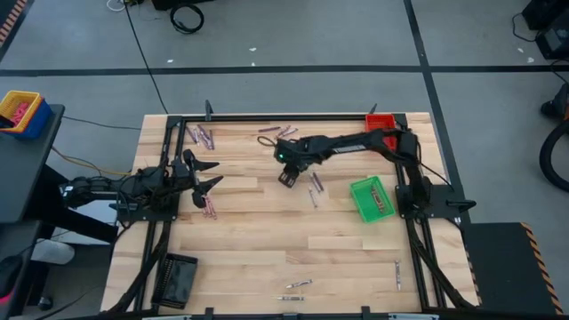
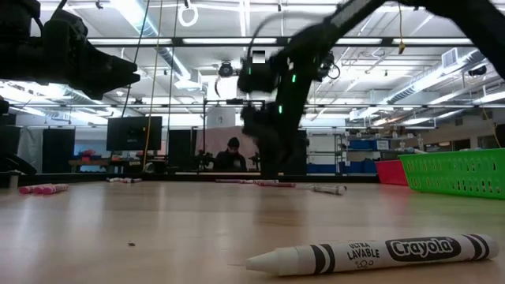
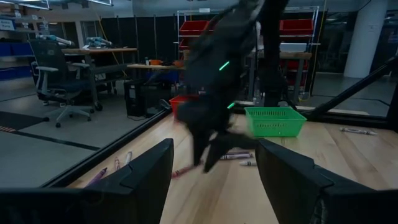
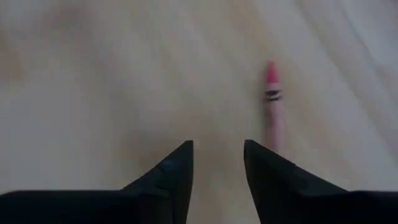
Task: Sort crayons
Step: Put the pink crayon into the green bin
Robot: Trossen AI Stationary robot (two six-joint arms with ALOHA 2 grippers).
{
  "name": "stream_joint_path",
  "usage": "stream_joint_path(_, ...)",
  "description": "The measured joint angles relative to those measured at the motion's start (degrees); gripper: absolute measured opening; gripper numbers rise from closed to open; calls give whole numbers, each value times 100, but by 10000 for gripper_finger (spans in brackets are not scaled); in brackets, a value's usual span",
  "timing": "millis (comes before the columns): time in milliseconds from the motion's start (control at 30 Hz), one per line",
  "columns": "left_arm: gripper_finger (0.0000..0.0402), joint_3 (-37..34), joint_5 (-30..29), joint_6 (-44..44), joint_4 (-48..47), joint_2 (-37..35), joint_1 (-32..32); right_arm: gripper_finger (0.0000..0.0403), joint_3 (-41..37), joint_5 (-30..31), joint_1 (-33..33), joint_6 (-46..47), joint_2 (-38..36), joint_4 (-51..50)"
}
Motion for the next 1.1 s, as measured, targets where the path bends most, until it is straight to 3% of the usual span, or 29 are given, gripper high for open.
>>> stream_joint_path(100, 240, 0, 0, 0, 2, 0, 2, 151, 31, 361, -263, -208, 179, 98)
stream_joint_path(233, 240, 0, 0, 0, 4, 2, 0, 151, -7, 258, -311, -463, 45, 140)
stream_joint_path(500, 240, 0, 0, 0, 4, 0, 2, 151, 0, 1171, -606, -1248, -928, -188)
stream_joint_path(733, 240, 0, -1, 0, 4, 0, 1, 151, -10, 649, -1118, -2137, -961, -206)
stream_joint_path(1100, 240, 0, 0, 0, 2, 0, 2, 145, 4, 581, -1432, -4606, -381, 496)
